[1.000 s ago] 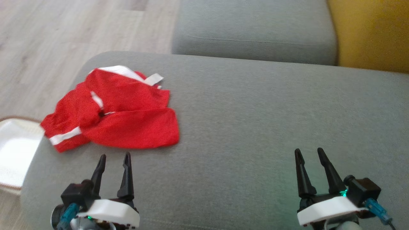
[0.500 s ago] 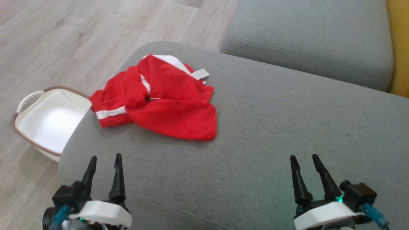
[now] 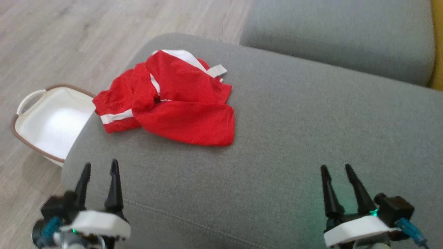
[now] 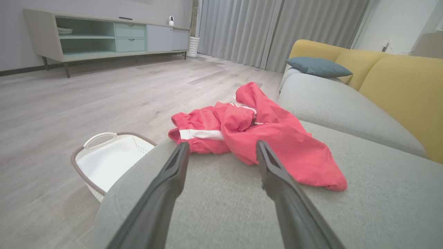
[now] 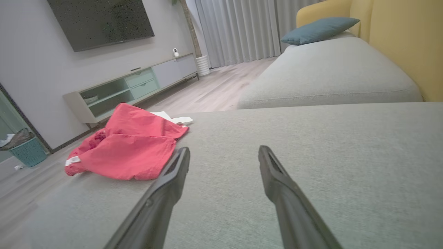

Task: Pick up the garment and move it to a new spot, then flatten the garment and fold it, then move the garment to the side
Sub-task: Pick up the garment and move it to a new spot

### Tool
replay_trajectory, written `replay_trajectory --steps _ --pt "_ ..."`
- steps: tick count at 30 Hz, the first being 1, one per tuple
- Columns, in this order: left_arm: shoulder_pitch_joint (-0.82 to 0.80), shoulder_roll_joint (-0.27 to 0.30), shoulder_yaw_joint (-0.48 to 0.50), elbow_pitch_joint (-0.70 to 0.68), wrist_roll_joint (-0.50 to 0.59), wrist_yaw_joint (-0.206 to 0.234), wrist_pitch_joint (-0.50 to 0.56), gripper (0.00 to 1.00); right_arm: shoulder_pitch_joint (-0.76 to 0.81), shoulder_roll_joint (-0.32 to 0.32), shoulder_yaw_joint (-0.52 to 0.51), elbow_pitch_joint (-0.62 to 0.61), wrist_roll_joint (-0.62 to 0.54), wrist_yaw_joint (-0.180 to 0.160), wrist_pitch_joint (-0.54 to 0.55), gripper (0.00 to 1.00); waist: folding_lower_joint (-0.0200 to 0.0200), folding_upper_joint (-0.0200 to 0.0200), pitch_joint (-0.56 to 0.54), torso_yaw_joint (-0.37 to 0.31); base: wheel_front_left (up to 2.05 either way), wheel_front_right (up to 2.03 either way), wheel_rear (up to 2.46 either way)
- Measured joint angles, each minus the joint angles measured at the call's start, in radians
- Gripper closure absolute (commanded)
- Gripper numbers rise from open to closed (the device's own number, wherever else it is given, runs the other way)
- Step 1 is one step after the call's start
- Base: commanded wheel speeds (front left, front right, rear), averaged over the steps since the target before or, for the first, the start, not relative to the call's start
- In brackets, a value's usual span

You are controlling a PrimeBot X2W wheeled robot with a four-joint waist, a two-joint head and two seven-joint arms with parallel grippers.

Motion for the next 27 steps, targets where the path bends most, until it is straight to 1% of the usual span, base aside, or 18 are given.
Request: replay_trajectory --steps 3,5,6,10,12,16,18,20,23,27 --pt "-0.064 0.01 0.019 0.036 0.0 -0.016 0.0 0.0 -0.011 0.0 -0.033 -0.002 -0.023 0.0 0.0 0.0 0.0 0.0 0.036 -0.009 0.0 0.0 0.0" --pt "-0.126 0.028 0.025 0.087 -0.003 -0.019 0.003 0.0 -0.036 0.0 -0.062 -0.01 -0.04 0.0 0.0 0.0 0.0 0.0 0.065 -0.015 0.0 0.0 0.0" --pt "-0.161 0.042 0.026 0.114 -0.007 -0.027 0.004 0.0 -0.052 0.0 -0.08 -0.019 -0.051 0.0 0.0 0.0 0.0 0.0 0.081 -0.017 0.0 0.0 0.0" --pt "-0.332 0.074 0.027 0.196 -0.052 -0.054 0.055 0.0 -0.114 0.0 -0.153 -0.058 -0.104 0.0 0.0 0.0 0.0 0.0 0.155 -0.027 0.0 0.0 0.0" --pt "-0.429 0.096 0.015 0.245 -0.064 -0.066 0.097 0.0 -0.138 0.0 -0.188 -0.077 -0.141 0.0 0.0 0.0 0.0 0.0 0.195 -0.031 0.0 0.0 0.0" --pt "-0.615 0.146 -0.053 0.358 -0.091 -0.079 0.196 0.0 -0.161 -0.001 -0.257 -0.131 -0.196 0.0 0.006 0.0 0.0001 0.0 0.276 -0.038 0.0 0.0 0.0" --pt "-0.696 0.167 -0.108 0.413 -0.116 -0.079 0.243 0.0 -0.172 -0.002 -0.279 -0.163 -0.211 0.0 0.024 0.0 0.0001 -0.0001 0.314 -0.043 0.0 0.0 0.0" --pt "-0.766 0.193 -0.179 0.456 -0.148 -0.079 0.282 0.0 -0.183 -0.002 -0.291 -0.191 -0.221 0.0 0.039 0.0 0.0001 -0.0001 0.35 -0.049 0.0 0.0 0.0" --pt "-0.853 0.224 -0.258 0.519 -0.202 -0.086 0.334 0.0 -0.197 -0.002 -0.296 -0.227 -0.227 0.0 0.057 0.0 0.0002 -0.0001 0.396 -0.062 0.0 0.0 0.0" --pt "-0.94 0.253 -0.315 0.61 -0.268 -0.086 0.364 0.0 -0.203 -0.003 -0.288 -0.257 -0.227 0.0 0.066 0.0 0.0002 -0.0001 0.443 -0.083 0.0 0.0 0.0"
